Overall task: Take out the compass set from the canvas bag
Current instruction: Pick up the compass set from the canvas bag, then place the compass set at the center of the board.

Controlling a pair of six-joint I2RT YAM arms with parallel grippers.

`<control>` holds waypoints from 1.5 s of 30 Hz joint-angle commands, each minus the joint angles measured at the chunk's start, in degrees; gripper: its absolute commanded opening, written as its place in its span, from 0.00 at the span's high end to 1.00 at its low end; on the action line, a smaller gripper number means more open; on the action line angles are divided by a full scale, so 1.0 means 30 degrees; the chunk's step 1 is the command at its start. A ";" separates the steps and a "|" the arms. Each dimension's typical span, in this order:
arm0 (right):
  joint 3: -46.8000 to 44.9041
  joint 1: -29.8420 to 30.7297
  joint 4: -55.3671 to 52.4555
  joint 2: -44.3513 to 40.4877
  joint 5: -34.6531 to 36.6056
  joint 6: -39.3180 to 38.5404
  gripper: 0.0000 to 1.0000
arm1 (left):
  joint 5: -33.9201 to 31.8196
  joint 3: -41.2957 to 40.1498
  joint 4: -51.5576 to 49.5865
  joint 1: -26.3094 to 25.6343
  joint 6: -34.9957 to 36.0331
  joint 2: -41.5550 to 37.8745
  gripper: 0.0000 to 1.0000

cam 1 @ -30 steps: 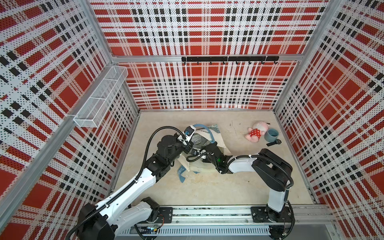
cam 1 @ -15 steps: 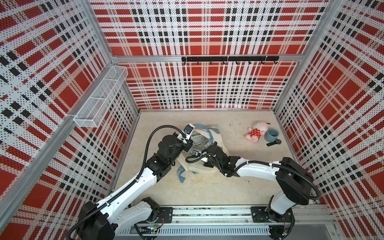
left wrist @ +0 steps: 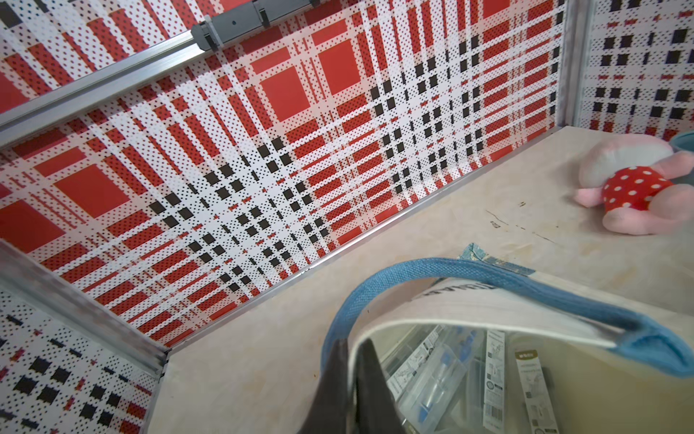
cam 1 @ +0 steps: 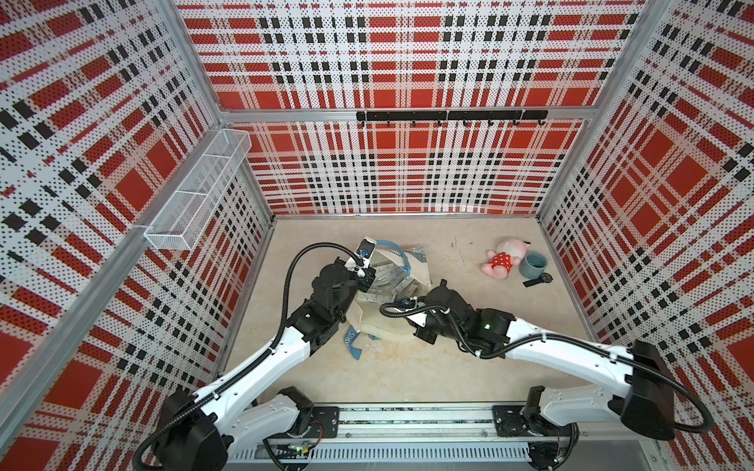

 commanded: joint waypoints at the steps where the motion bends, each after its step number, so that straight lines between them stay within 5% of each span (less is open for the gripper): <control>1: 0.1034 0.0107 -0.2371 -0.2532 0.0288 0.1769 0.84 | -0.1376 0.0733 0.2813 -0.0073 -0.0040 -0.0127 1.00; 7: 0.0527 -0.2579 -0.2114 -0.5669 0.0807 0.4977 0.87 | -0.1382 0.0711 0.2850 0.0102 -0.0212 -0.0131 1.00; 12: -0.2280 -0.7807 -0.0872 -0.6668 -0.2392 0.8893 0.89 | -0.1202 0.0619 0.2854 0.0219 -0.0264 -0.0266 1.00; 17: -0.5947 -1.0508 0.1874 -0.5609 -0.4829 1.2672 0.90 | -0.1041 0.0467 0.2969 0.0279 -0.0230 -0.0342 1.00; 21: -0.8359 -1.0796 0.4963 -0.3832 -0.6810 1.5218 0.88 | -0.0880 0.0433 0.2978 0.0279 -0.0216 -0.0372 1.00; 36: -1.1408 -1.2135 0.8757 0.0145 -0.8052 1.5552 0.75 | -0.0488 0.0176 0.3055 0.0279 -0.0053 -0.0703 1.00; 45: -1.0860 -1.2320 0.6637 -0.0046 -0.6860 1.4511 0.47 | -0.0236 0.0080 0.3099 0.0279 -0.0092 -0.0724 1.00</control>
